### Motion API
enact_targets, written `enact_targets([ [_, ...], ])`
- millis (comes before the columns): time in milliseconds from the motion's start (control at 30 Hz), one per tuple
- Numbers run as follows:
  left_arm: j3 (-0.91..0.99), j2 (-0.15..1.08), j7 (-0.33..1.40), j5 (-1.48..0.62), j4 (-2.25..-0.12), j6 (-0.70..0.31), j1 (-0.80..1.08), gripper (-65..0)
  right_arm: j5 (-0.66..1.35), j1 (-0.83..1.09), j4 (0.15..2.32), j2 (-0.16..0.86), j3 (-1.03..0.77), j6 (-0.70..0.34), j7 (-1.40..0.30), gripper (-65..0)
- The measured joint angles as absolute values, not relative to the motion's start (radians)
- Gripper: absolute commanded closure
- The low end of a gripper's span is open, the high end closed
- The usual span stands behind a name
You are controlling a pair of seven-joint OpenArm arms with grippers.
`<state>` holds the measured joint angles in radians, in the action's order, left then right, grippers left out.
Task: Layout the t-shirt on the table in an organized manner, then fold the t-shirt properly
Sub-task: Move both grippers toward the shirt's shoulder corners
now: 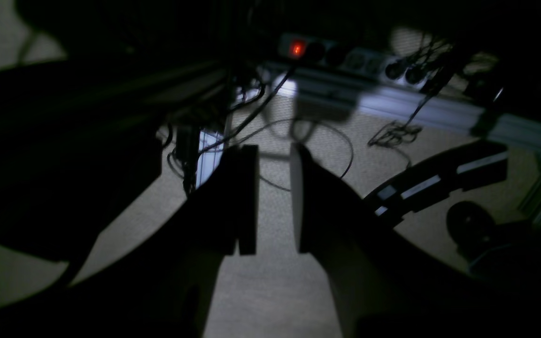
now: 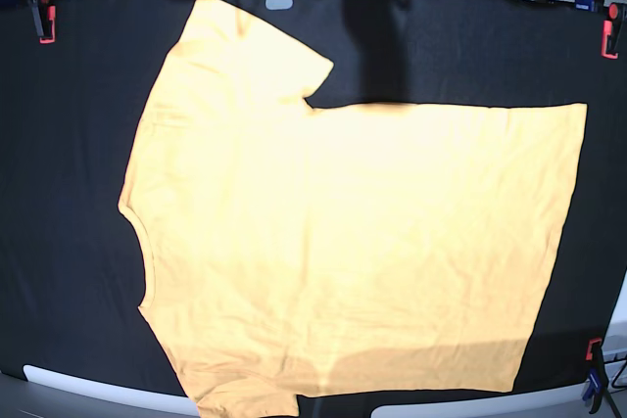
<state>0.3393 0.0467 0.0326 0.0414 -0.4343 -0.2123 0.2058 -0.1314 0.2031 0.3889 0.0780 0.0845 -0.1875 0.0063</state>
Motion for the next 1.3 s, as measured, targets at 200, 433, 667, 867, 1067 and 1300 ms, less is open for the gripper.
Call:
enact_targets([
  [200,0.338,0.047,0.087,-0.009,-0.518,-0.316,0.265,-19.4,-0.113,0.319,0.514,0.120,0.085,-0.184,-0.034,-11.9],
  [433,0.162,0.113,0.183,-0.071,-0.684,-0.341,0.411,-18.5,0.036,0.525,0.789,0.254,0.148,-0.207,-0.088,-11.9],
  [667,0.079,0.222,0.324,-0.215,-1.049,-0.342,0.621,-18.5,0.215,0.748,1.145,0.403,0.228,-0.263,-0.206,-11.9],
  [867,0.081,0.366,0.339,-0.211,-1.370,-0.341,0.847,-18.5,0.285,0.950,1.496,0.527,0.215,-0.270,-0.289,-11.9],
  [1067,0.080,0.501,0.405,-0.173,-1.649,-0.336,1.021,-18.5,0.283,1.122,1.853,0.627,0.151,-0.300,-0.336,-11.9],
  [1300,0.078,0.635,0.418,0.089,-1.905,-0.156,1.116,-18.5,0.204,1.228,2.189,0.673,-0.032,-0.386,-0.443,-11.9],
])
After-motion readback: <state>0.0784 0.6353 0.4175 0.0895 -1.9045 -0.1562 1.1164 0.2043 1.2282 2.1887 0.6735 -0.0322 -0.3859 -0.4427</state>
